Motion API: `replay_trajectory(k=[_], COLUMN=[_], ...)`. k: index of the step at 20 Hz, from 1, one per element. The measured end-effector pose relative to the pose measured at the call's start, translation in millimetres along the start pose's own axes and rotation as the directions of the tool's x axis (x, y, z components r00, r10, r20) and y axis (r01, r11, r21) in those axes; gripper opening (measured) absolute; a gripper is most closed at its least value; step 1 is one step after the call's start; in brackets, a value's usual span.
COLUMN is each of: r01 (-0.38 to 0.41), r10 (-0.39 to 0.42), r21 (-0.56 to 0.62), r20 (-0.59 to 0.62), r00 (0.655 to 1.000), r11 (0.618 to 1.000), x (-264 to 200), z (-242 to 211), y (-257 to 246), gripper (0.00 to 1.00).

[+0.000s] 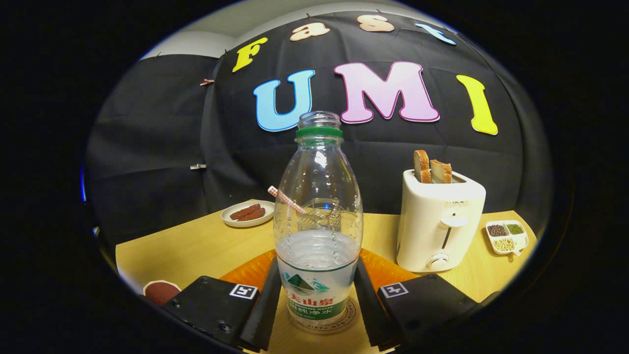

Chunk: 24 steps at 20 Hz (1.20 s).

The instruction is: Take the bottle from table, then pour the juice into the cup, finally place the bottle on the coaster

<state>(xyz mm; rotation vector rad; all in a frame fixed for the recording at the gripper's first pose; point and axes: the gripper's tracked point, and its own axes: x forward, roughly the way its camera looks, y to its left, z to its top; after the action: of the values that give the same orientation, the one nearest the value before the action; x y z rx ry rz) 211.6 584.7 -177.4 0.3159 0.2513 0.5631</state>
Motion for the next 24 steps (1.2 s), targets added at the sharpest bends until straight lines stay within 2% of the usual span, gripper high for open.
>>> replay_trajectory(k=[9,14,24], r01=[0.011,0.012,0.03], r10=[-0.01,-0.01,-0.026], r21=[0.014,0.033,0.06], r20=[-0.041,-0.061,-0.066], r00=[0.999,0.998,0.997], r11=[1.0,0.999,0.998], x=[-1.9,-2.2,-44.9], z=[-14.4,-20.1,-7.1], y=[3.3,1.9,1.2], gripper=[0.8,0.97,0.98])
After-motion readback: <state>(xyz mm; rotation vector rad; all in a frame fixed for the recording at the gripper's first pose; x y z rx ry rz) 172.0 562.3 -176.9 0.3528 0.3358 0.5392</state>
